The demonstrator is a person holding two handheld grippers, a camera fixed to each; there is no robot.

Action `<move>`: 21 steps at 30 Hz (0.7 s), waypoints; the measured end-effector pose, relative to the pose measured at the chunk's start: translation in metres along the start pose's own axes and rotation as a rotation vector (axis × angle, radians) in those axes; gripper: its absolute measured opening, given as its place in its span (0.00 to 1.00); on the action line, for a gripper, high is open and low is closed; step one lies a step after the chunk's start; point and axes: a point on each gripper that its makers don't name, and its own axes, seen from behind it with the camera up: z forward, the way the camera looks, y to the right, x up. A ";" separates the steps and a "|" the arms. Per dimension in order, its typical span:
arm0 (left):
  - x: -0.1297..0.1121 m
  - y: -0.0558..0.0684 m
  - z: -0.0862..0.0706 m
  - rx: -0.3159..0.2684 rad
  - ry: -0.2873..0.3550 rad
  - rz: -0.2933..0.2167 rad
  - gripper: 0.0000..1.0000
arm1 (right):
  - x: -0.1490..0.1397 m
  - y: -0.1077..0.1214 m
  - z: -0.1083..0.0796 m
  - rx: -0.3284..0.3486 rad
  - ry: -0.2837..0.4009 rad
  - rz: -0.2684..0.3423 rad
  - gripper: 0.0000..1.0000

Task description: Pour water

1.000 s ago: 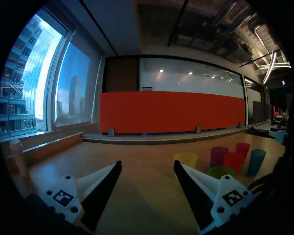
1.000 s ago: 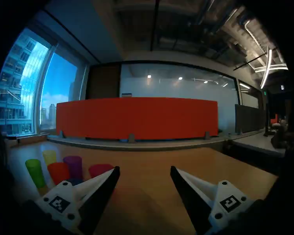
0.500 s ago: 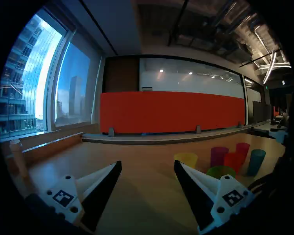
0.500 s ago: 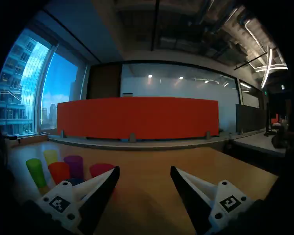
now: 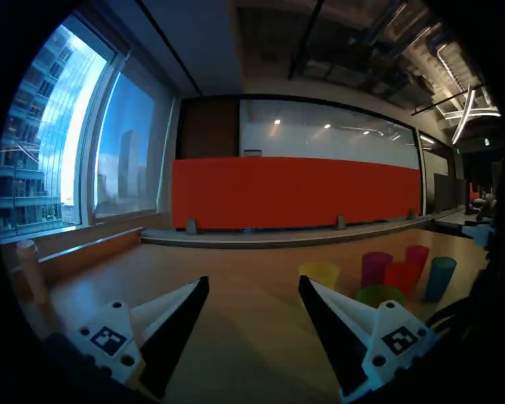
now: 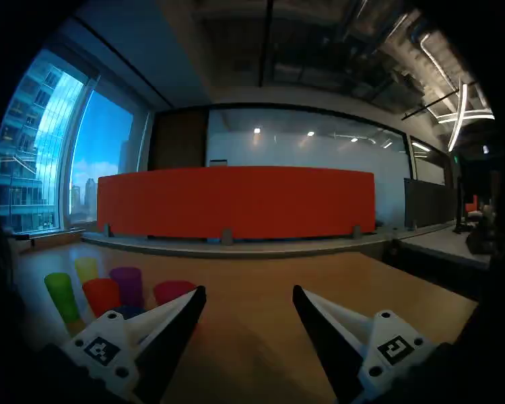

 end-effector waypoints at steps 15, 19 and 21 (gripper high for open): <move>0.000 0.003 -0.001 0.007 0.000 0.000 1.00 | 0.000 0.000 -0.001 0.000 0.000 0.000 1.00; -0.001 -0.001 -0.006 0.007 0.000 0.000 0.99 | 0.000 0.000 0.000 0.000 0.000 0.000 1.00; -0.001 0.000 -0.008 0.003 0.000 0.000 1.00 | 0.000 0.000 0.000 0.000 0.000 0.000 1.00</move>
